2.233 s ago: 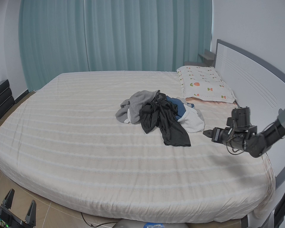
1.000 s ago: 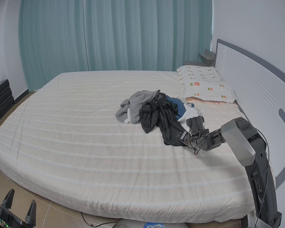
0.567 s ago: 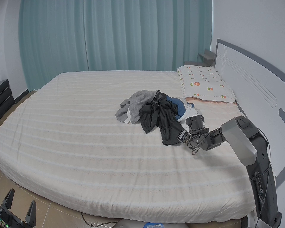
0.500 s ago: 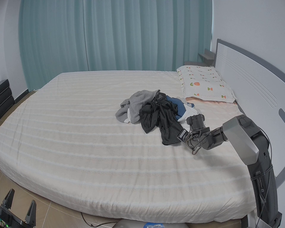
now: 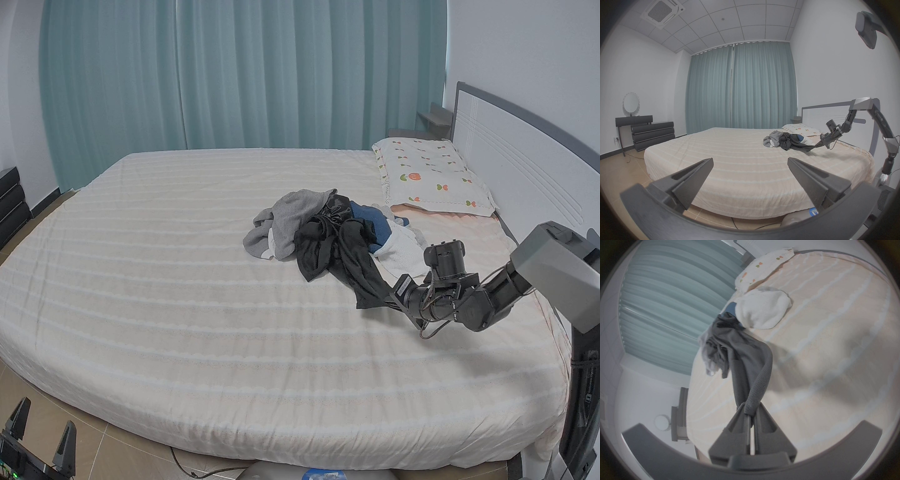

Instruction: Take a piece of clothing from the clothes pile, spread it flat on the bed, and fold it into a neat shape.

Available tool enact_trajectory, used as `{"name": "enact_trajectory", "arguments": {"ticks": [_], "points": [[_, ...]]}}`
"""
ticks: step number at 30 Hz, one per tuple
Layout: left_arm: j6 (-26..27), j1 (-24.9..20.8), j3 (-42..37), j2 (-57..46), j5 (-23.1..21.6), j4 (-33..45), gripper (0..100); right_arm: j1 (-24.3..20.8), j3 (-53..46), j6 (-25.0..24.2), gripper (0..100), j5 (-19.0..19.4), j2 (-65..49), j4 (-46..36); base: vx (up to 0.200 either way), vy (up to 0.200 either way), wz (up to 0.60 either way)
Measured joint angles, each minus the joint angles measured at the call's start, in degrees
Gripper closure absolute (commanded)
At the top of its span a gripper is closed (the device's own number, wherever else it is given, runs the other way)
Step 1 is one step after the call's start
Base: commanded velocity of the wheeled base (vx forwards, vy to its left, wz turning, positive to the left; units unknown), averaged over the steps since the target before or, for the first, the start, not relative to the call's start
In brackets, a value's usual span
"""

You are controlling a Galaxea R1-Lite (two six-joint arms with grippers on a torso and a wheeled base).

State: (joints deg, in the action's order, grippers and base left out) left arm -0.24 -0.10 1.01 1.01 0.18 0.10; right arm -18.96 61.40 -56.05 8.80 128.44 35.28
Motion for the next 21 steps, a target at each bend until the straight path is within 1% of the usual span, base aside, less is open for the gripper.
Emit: {"name": "enact_trajectory", "arguments": {"ticks": [3,6,9,12,16,19,21], "points": [[0.0,0.0,0.0,0.0,0.0,0.0,0,-1.0,-8.1,-0.2,100,1.1,-4.4,9.3,0.0,0.0,0.0],[0.0,0.0,0.0,0.0,0.0,0.0,0,-2.7,-16.6,-0.2,100,2.2,-9.4,21.0,0.0,0.0,0.0],[0.0,0.0,0.0,0.0,0.0,0.0,0,-4.2,-23.1,-0.3,100,3.0,-14.7,29.1,0.0,0.0,0.0],[0.0,0.0,0.0,0.0,0.0,0.0,0,-5.5,-27.0,-0.2,100,3.6,-20.0,32.2,0.0,0.0,0.0],[0.0,0.0,0.0,0.0,0.0,0.0,0,-6.7,-28.7,0.8,100,4.0,-25.7,32.8,0.0,0.0,0.0],[0.0,0.0,0.0,0.0,-0.2,0.0,0,-7.2,-28.2,2.6,100,4.1,-28.7,32.8,0.0,0.0,0.0],[0.4,0.0,0.0,0.0,-0.4,0.0,0,-7.7,-27.0,4.7,100,4.1,-30.3,32.7,0.0,0.0,0.0]]}}
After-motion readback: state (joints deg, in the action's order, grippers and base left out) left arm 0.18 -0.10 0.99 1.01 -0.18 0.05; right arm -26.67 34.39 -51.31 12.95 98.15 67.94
